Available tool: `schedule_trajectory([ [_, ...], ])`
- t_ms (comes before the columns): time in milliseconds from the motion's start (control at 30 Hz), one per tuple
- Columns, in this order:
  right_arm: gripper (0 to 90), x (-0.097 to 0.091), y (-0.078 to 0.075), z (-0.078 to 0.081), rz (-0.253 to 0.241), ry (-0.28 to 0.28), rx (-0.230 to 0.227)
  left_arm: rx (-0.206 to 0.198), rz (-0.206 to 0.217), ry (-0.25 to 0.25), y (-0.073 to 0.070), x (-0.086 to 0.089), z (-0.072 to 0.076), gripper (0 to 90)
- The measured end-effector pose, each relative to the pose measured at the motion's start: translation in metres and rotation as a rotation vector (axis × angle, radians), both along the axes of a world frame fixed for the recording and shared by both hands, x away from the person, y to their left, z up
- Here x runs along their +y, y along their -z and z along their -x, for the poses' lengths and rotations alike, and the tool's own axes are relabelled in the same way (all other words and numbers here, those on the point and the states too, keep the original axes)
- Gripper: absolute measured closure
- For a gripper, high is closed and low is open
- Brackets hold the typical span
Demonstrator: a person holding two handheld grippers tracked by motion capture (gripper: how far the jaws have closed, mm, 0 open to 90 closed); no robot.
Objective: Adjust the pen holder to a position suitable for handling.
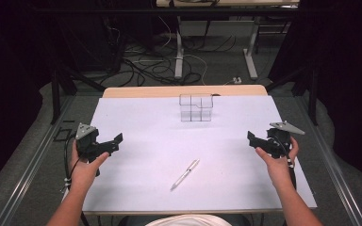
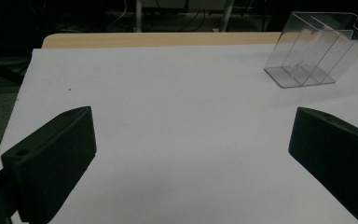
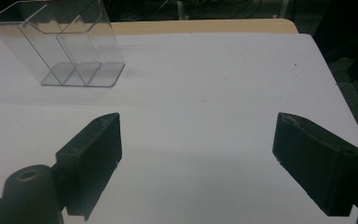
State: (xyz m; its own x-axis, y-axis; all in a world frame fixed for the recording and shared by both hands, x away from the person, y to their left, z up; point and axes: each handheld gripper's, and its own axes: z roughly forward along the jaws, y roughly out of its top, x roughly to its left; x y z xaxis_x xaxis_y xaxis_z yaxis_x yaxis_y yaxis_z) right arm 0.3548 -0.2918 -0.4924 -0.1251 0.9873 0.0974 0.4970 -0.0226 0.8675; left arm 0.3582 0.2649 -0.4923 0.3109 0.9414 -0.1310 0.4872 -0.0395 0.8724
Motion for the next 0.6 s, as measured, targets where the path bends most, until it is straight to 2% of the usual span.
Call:
schedule_trajectory([
  [133, 15.1, -0.002, 0.004, -0.003, -0.008, -0.012, 0.035, 0.002, -0.031, -0.020, 0.002, -0.001, -0.001, 0.3],
  [233, 15.2, 0.000, 0.007, -0.005, 0.001, -0.016, 0.043, 0.007, -0.032, -0.031, 0.003, 0.000, -0.001, 0.3],
  [367, 15.2, 0.004, 0.009, -0.008, 0.010, -0.024, 0.052, 0.011, -0.012, -0.057, 0.003, 0.002, -0.002, 0.3],
  [500, 15.4, 0.009, 0.009, -0.011, 0.016, -0.038, 0.052, 0.011, -0.021, -0.070, 0.005, 0.002, -0.003, 0.3],
  [600, 15.5, 0.015, 0.007, -0.015, -0.001, -0.048, 0.066, 0.030, -0.035, -0.080, 0.006, 0.003, -0.002, 0.3],
])
